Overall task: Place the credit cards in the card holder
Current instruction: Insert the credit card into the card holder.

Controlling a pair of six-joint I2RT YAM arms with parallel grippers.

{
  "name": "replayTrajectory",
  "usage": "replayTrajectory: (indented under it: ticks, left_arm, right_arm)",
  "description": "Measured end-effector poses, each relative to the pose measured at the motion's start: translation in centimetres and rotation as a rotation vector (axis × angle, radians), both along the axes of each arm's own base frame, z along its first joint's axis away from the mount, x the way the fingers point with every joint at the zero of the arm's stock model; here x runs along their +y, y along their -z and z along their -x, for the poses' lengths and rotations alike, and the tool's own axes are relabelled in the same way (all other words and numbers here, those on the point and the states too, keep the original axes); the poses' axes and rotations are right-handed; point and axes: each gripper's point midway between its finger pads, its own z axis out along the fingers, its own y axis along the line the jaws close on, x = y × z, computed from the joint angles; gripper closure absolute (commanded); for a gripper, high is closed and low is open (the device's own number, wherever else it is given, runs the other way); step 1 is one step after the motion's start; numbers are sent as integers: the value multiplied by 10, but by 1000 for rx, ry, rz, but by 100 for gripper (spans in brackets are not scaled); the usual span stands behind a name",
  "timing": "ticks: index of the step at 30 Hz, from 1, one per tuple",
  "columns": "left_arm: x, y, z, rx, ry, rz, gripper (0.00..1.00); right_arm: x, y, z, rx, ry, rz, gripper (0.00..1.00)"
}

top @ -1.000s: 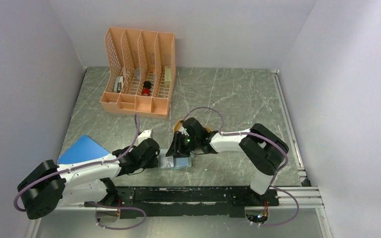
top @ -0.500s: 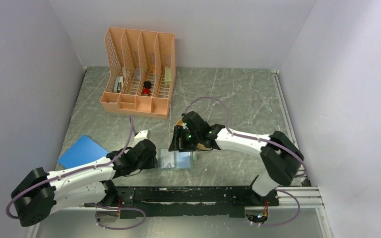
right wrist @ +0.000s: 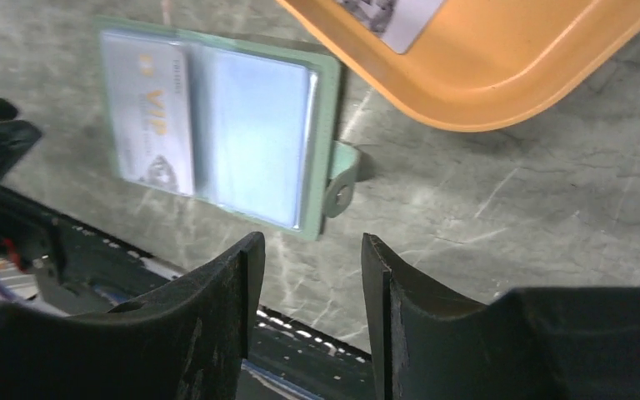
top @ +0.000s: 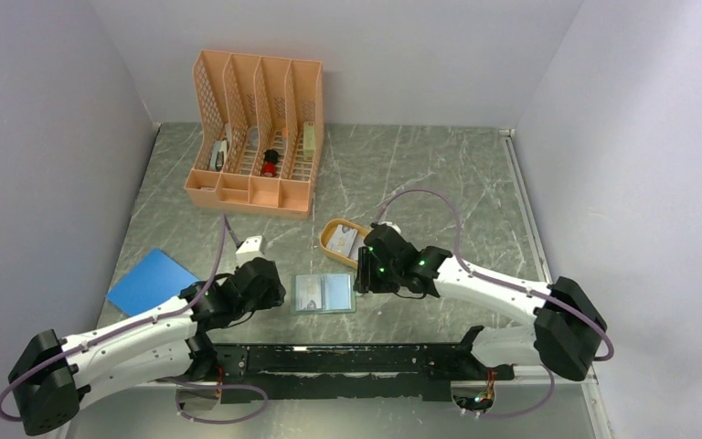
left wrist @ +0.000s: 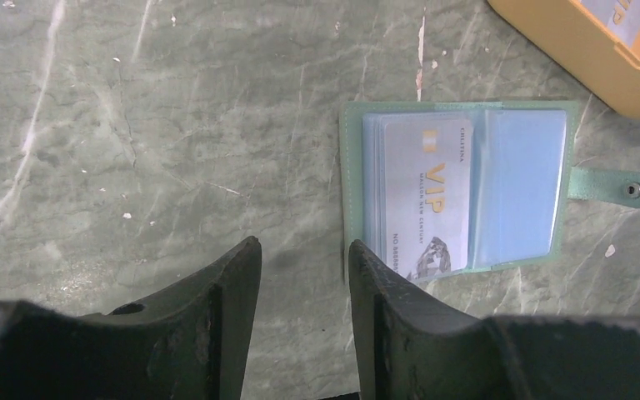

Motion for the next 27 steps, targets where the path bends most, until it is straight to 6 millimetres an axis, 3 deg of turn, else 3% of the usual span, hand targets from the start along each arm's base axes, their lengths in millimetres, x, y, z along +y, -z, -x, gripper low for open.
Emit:
replayTrajectory:
  ticks: [5,11,16,20,25,27]
  left_arm:
    - [5,-2,1,-6,-10,-10,52]
    - [10,-5,3,-10,-19,-8,52]
    - [10,-6,3,-10,-23,-3,54]
    - [11,0,4,9,-27,-23,56]
    - [12,13,6,49,-36,-62,56]
    - [11,19,6,63,-37,-70,56]
  right_arm:
    - [-8,23,0,32,15,82,53]
    - [-9,45,-3,56,13,137,76]
    - [-8,48,-5,54,9,144,92]
    - [-7,44,-10,30,5,150,99]
    - [-7,36,-15,-8,-4,150,97]
    - [-7,34,-17,-17,-7,151,78]
